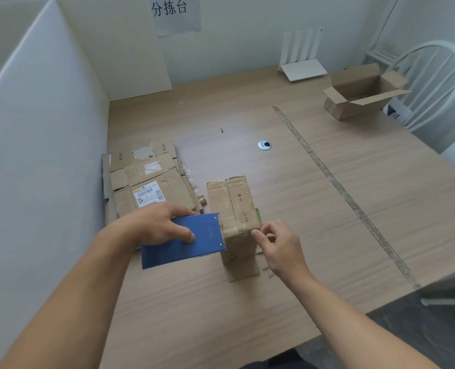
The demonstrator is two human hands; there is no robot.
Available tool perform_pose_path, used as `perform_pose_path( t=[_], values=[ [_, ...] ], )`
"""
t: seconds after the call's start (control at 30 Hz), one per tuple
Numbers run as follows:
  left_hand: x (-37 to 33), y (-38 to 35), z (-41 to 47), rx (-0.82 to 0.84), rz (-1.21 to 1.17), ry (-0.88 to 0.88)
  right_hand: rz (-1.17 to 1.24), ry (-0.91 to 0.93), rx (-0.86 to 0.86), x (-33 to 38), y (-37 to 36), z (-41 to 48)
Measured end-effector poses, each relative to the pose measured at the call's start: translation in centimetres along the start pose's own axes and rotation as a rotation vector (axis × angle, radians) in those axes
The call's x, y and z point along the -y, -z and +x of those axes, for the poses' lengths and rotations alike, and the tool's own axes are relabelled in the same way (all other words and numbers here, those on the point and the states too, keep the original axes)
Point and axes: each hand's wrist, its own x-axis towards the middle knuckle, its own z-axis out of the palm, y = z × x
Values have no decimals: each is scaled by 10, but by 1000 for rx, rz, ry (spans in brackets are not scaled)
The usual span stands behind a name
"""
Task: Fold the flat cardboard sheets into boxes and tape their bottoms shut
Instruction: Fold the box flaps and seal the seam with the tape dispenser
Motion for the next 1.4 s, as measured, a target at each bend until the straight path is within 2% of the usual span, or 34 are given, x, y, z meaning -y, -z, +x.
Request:
perform_pose_path(
  t=[0.2,0.27,0.4,0.57,0.77,0.97,1.17,1.27,1.33,1.4],
  values=[
    [1,-2,3,-9,-5,-3,198,-124,50,0,-4,0],
    [1,-3,4,-6,-11,-7,229,-151,17,-4,-10,-2],
    [2,-4,5,2,-32,-3,150,-145,-84,-4,-18,-5],
    [2,-7,7,-9,-51,-11,69,-176,-117,-7,-27,-5],
    [5,-11,9,-26,-79,-5,200,-343,-161,8,-45,-14],
    [7,-15,7,-14,-98,1,372,-463,-105,-4,-52,-18],
    [7,-18,6,-32,-91,-13,211,-281,156,-21,-17,-5],
    [7,-19,6,-51,-84,-19,24,-229,97,-21,4,6],
    [7,-20,6,-54,-92,-23,-46,-59,1,-11,12,12],
    [8,-20,5,-50,-89,-26,-92,221,-16,5,11,17]
  ],
)
